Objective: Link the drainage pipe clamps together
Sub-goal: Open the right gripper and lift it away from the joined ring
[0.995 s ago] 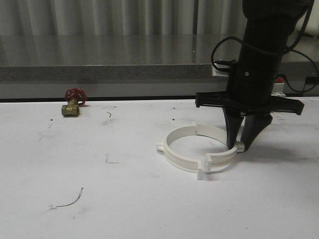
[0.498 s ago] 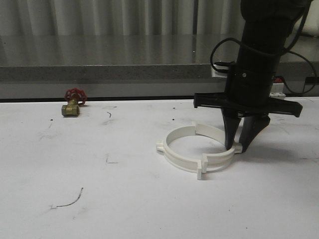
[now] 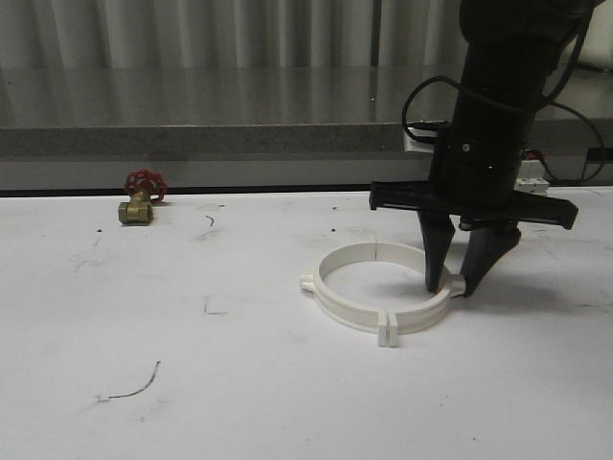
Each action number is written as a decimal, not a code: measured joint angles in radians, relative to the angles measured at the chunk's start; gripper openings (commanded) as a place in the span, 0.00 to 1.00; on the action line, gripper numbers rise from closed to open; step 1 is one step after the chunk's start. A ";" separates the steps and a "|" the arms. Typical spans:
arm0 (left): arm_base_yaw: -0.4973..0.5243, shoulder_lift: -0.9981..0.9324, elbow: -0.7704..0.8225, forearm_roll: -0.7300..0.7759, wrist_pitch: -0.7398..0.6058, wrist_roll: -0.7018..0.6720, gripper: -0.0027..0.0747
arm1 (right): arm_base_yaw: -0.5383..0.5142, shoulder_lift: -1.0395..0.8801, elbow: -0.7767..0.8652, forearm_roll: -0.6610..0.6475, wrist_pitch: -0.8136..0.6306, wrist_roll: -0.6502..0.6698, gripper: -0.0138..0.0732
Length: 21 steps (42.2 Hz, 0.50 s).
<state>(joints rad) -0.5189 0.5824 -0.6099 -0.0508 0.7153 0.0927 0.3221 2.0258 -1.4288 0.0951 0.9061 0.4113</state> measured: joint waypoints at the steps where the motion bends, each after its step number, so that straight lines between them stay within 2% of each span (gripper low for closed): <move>1: 0.000 0.000 0.000 0.000 0.000 0.000 0.48 | 0.000 0.000 0.000 0.000 0.000 0.000 0.52; 11: 0.000 0.000 0.000 0.000 0.000 0.000 0.48 | 0.000 -0.024 0.000 0.001 -0.002 0.000 0.52; 21: 0.000 0.000 0.000 0.000 0.000 0.000 0.48 | 0.000 -0.156 0.000 0.001 0.003 0.000 0.52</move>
<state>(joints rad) -0.5189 0.5824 -0.6099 -0.0508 0.7153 0.0927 0.3221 1.8700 -1.4288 0.0964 0.9093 0.4113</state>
